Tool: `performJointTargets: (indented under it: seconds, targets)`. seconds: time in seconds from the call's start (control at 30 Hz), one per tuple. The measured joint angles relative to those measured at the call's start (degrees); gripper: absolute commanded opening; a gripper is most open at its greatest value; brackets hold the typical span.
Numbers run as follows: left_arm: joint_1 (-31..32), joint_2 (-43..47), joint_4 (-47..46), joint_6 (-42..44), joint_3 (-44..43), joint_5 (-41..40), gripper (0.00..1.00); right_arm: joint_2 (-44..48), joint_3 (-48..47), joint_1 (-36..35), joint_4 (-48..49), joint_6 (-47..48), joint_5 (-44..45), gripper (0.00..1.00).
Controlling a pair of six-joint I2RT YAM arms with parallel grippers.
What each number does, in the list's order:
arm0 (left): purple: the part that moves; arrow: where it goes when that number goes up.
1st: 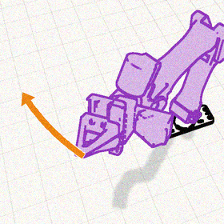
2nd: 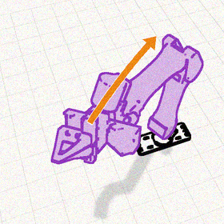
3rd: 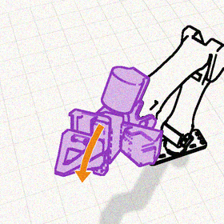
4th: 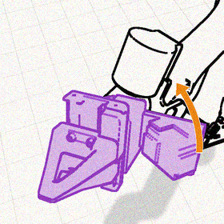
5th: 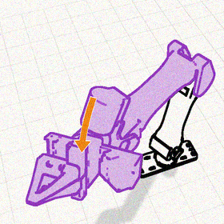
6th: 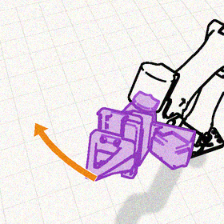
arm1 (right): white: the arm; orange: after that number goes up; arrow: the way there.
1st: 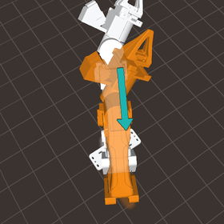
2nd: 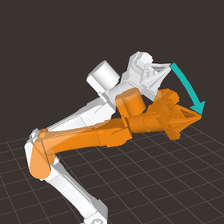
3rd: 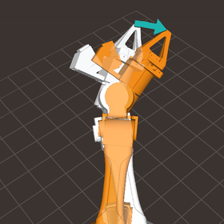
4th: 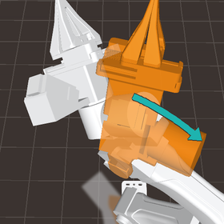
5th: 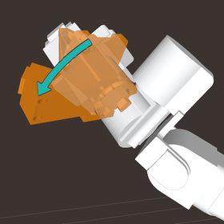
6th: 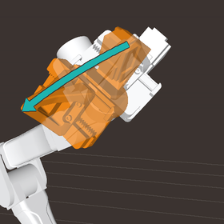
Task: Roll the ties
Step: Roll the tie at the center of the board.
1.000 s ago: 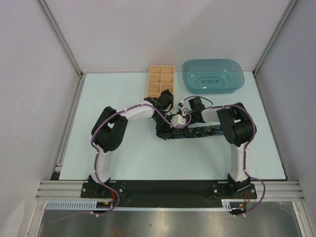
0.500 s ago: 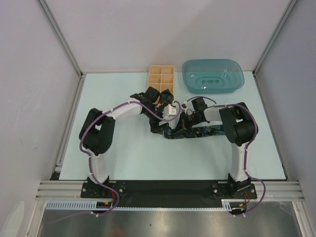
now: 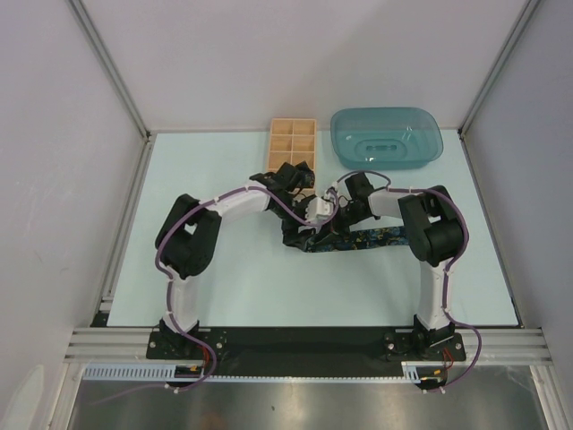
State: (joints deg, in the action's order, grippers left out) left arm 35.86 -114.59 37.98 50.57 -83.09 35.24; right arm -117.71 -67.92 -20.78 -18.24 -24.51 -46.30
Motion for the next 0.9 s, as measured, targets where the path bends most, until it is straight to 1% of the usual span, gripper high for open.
performJointTargets:
  seconds: [0.07,0.1,0.17,0.2,0.3,0.43,0.6,0.8,0.9]
  targets:
    - [0.79,-0.76,0.04,0.02,-0.90,0.02,0.75,0.04,-0.20,-0.13,-0.39,0.22,0.33,0.00]
    - [1.16,-1.16,0.02,-0.02,-1.27,0.02,0.68,0.04,-0.26,-0.15,-0.55,0.26,0.42,0.00]
    - [1.97,-1.90,0.07,-0.13,-1.84,-0.02,0.60,0.07,-0.31,-0.15,-0.61,0.44,0.42,0.00]
    - [2.27,-2.27,0.11,-0.17,-2.05,-0.04,0.54,0.07,-0.31,-0.15,-0.59,0.57,0.39,0.00]
    - [2.93,-3.04,0.31,-0.31,-2.38,-0.04,0.49,0.04,-0.28,-0.22,-0.50,0.59,0.22,0.00]
    - [3.26,-3.39,0.17,-1.66,-2.99,-0.11,0.47,0.02,-0.11,-0.52,0.22,-0.02,-0.35,0.00]
    - [3.69,-4.22,0.09,-3.17,-3.74,-0.68,0.48,0.02,0.96,-0.26,2.25,-0.90,-1.51,0.00]
    - [5.09,-5.22,0.61,-3.50,-4.90,-2.97,0.49,0.39,4.55,0.76,8.07,-2.45,-4.44,0.00]
    - [5.68,-5.44,0.72,-3.56,-5.05,-4.13,0.45,0.81,6.56,1.03,11.52,-4.22,-5.55,0.05]
